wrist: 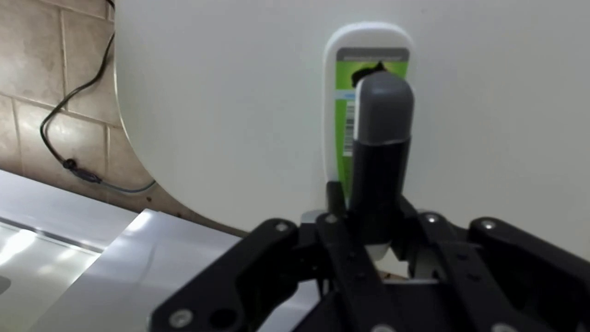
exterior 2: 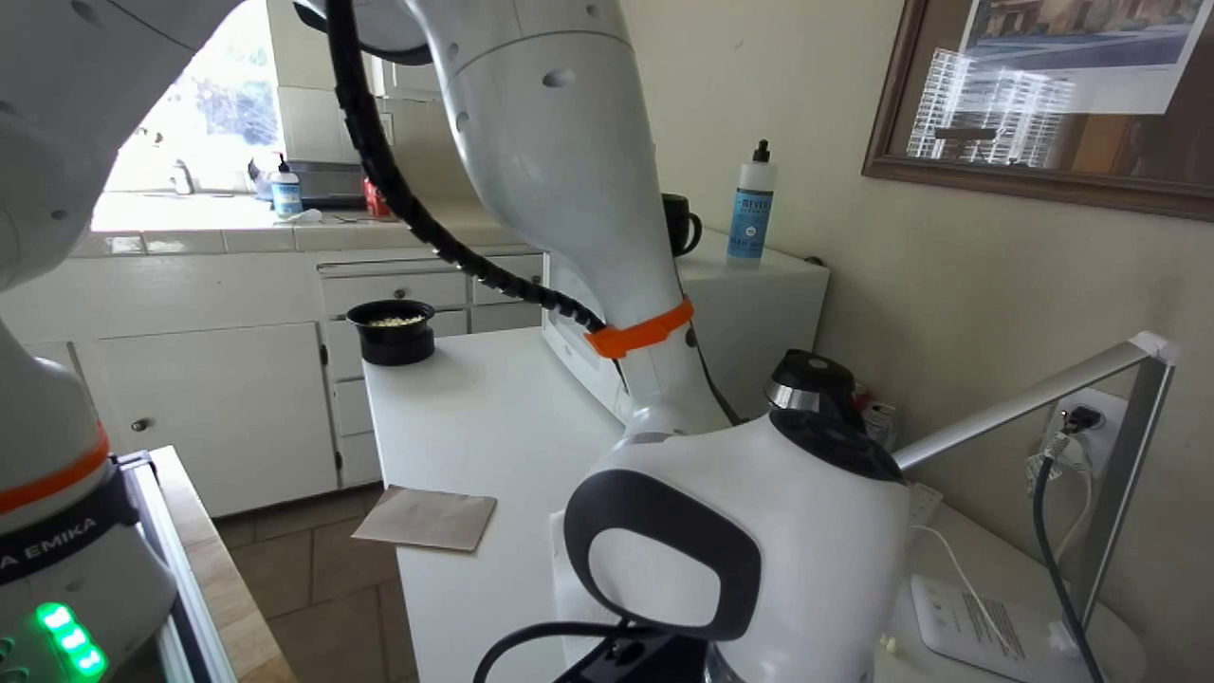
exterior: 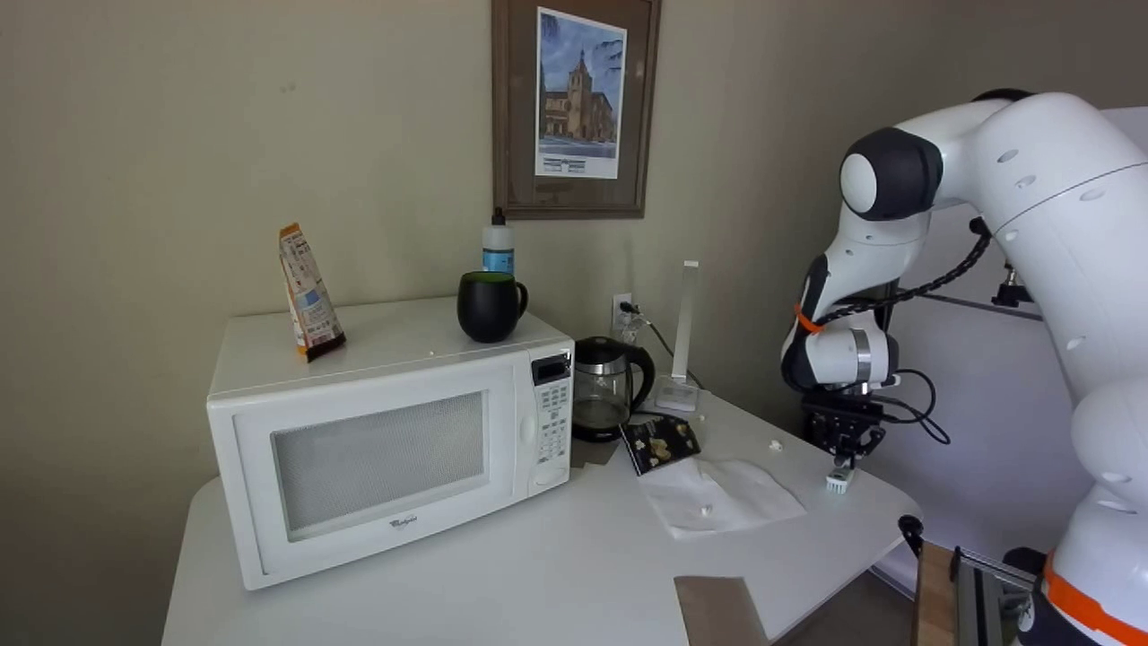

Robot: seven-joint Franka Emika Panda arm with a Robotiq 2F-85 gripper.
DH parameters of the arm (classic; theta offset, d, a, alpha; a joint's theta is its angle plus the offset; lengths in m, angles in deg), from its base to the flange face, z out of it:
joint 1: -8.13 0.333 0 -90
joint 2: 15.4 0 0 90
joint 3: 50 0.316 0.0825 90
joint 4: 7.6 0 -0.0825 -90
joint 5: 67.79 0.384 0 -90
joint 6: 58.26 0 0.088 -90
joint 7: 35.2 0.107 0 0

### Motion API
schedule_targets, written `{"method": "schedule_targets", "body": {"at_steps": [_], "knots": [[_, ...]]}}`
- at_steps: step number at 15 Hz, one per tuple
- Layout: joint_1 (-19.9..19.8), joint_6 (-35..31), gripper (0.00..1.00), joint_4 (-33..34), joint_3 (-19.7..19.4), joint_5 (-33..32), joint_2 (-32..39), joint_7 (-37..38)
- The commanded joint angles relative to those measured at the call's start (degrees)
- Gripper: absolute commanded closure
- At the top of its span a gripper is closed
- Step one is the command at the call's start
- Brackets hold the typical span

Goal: Use the brush to scrub the right side of the counter.

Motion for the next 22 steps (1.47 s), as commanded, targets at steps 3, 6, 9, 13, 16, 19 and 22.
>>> {"method": "schedule_targets", "body": {"at_steps": [3, 6, 9, 13, 16, 19, 22], "knots": [[-0.1, -3.4, 0.94, 0.8, 3.0, 4.2, 2.5, 3.1], [-1.0, -0.3, 0.94, 0.5, 4.8, 6.2, -1.1, 2.1], [-1.7, 1.9, 0.94, 0.4, 7.8, 8.6, -4.0, 0.6], [-2.1, 2.2, 0.94, 1.4, 12.5, 11.8, -6.6, -2.1], [-2.7, 3.9, 0.94, 2.9, 15.9, 13.9, -7.7, -4.8], [-1.7, 7.8, 0.94, 4.2, 16.2, 13.6, -8.7, -5.7], [0.3, 11.8, 0.94, 5.1, 14.1, 11.5, -9.4, -3.9]]}}
